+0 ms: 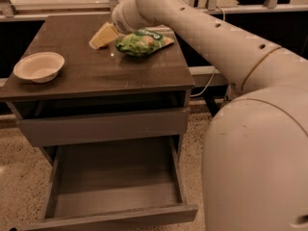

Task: Place orange into middle drawer

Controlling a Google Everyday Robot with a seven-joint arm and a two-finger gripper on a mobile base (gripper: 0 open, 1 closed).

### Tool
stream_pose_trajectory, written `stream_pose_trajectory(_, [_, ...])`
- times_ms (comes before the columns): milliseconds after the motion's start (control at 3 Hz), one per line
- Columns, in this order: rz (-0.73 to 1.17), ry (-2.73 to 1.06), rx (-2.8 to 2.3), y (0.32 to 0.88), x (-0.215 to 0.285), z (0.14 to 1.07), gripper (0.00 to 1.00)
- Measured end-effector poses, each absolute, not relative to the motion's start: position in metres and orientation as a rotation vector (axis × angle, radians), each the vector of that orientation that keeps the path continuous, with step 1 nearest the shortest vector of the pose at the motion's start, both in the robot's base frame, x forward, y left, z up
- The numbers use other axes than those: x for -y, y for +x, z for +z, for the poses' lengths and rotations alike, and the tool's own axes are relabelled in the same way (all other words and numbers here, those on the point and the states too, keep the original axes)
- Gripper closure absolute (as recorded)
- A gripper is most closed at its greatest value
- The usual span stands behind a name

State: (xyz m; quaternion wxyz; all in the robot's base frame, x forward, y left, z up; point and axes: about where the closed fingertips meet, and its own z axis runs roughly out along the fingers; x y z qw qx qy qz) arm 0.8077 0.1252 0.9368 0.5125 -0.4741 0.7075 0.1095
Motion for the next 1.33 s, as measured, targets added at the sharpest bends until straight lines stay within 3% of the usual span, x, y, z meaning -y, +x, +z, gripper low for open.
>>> stream_pose_trajectory(1333, [0.345, -1.034, -1.739, 0.88, -0.179, 0.857, 0.0])
